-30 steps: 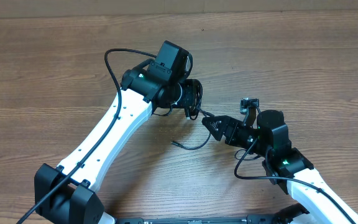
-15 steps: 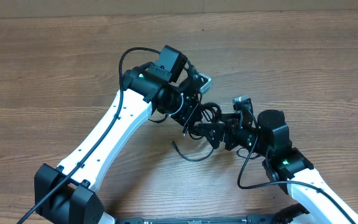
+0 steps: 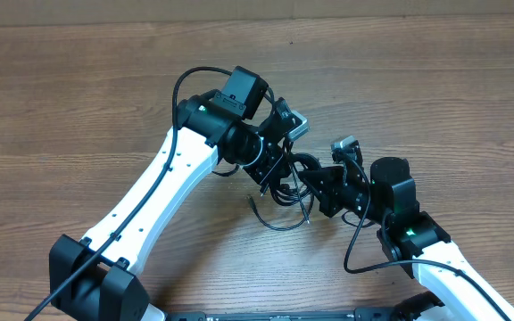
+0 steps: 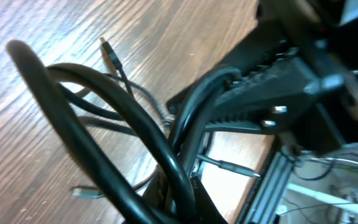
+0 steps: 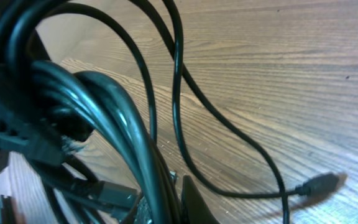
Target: Untangle cables
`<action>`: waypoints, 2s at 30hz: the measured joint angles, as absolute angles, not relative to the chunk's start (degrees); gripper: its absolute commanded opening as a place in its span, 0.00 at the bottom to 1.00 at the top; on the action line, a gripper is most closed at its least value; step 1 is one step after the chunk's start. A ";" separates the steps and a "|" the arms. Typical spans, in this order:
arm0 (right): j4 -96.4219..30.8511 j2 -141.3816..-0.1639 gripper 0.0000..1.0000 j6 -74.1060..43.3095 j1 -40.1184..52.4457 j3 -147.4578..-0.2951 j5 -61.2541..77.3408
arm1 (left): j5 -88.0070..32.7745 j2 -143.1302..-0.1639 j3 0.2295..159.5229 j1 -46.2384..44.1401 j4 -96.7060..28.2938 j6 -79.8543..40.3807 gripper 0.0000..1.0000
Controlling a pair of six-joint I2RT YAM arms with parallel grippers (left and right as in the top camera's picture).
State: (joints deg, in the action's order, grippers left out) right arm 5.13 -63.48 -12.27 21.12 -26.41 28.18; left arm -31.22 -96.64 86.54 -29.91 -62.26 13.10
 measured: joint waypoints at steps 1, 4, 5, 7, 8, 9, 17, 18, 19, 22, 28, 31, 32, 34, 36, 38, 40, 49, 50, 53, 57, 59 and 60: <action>5.13 -63.48 0.04 -12.75 21.15 -26.41 28.25 | -29.76 -96.64 86.54 -29.98 -62.17 12.27 0.20; 4.99 -63.48 0.04 -15.25 21.15 -26.41 28.60 | -23.42 -96.64 86.59 -30.39 -61.69 7.22 0.29; 4.91 -63.48 0.04 -16.38 21.17 -26.41 28.77 | -20.84 -96.64 86.61 -30.39 -61.49 4.71 0.30; 4.49 -63.48 0.04 -17.89 21.34 -26.41 29.34 | -15.51 -96.64 86.61 -30.39 -61.25 -0.80 0.35; 4.08 -63.48 0.04 -18.55 21.43 -26.41 29.78 | -14.06 -96.64 86.61 -30.41 -61.25 -2.59 0.40; 3.88 -63.48 0.04 -18.96 21.47 -26.41 30.11 | -11.00 -96.64 86.61 -30.50 -61.19 -6.26 0.42; 3.36 -63.48 0.04 -20.73 21.41 -26.35 34.15 | -0.36 -96.64 86.61 -30.04 -56.88 -21.02 0.83; 3.36 -63.48 0.04 -20.82 21.41 -26.35 34.41 | -0.49 -96.64 86.61 -29.98 -56.31 -22.35 0.83; 3.36 -63.48 0.04 -20.99 21.41 -26.35 34.63 | -0.99 -96.64 86.61 -29.95 -55.72 -23.38 0.84; 3.38 -63.48 0.04 -21.41 21.39 -26.35 35.16 | -4.71 -96.64 86.61 -29.95 -54.30 -25.56 0.85; 3.38 -63.48 0.04 -22.22 21.39 -26.35 36.07 | -10.68 -96.64 86.61 -29.95 -54.22 -27.11 0.82; 3.40 -63.48 0.04 -22.31 21.41 -26.35 36.69 | -11.84 -96.66 86.61 -29.95 -54.68 -27.49 0.74; 3.42 -63.48 0.04 -22.33 21.41 -26.35 37.10 | -12.03 -96.75 86.61 -29.95 -54.81 -27.73 0.69; 3.57 -63.48 0.04 -22.35 21.41 -26.35 37.74 | -12.53 -97.34 86.70 -29.95 -55.16 -28.36 0.57; 3.81 -63.48 0.04 -22.46 21.41 -26.35 38.20 | -13.32 -98.65 86.80 -29.95 -55.31 -28.73 0.47; 3.86 -63.48 0.04 -22.44 21.41 -26.35 38.57 | -14.24 -100.64 86.85 -29.95 -55.42 -29.12 0.42; 3.84 -63.48 0.04 -22.46 21.41 -26.35 38.76 | -15.05 -102.63 86.85 -29.95 -55.53 -29.56 0.35; 3.77 -63.48 0.04 -23.90 21.41 -26.35 39.18 | -15.68 -106.59 86.87 -29.93 -55.75 -29.61 0.04; 3.75 -63.48 0.04 -24.60 21.41 -26.35 39.16 | -15.07 -106.59 86.87 -29.82 -55.81 -29.63 0.04; 3.16 -63.48 0.04 -29.61 21.08 -26.35 38.94 | -13.72 -106.59 86.91 -29.52 -56.16 -29.67 0.04; 0.45 -63.48 0.04 -41.12 20.29 -26.35 36.64 | -13.47 -106.59 86.91 -28.97 -56.16 -31.20 0.04; -0.71 -63.48 0.04 -46.68 20.27 -26.35 34.35 | -13.47 -106.63 86.91 -28.82 -56.14 -31.92 0.04; -1.15 -63.48 0.04 -48.82 20.27 -26.35 32.82 | -13.54 -106.63 86.91 -28.73 -56.07 -32.27 0.04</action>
State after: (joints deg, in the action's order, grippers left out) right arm -1.15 -63.48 -48.82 20.27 -26.35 32.82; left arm -13.54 -106.63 86.91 -28.73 -56.07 -32.27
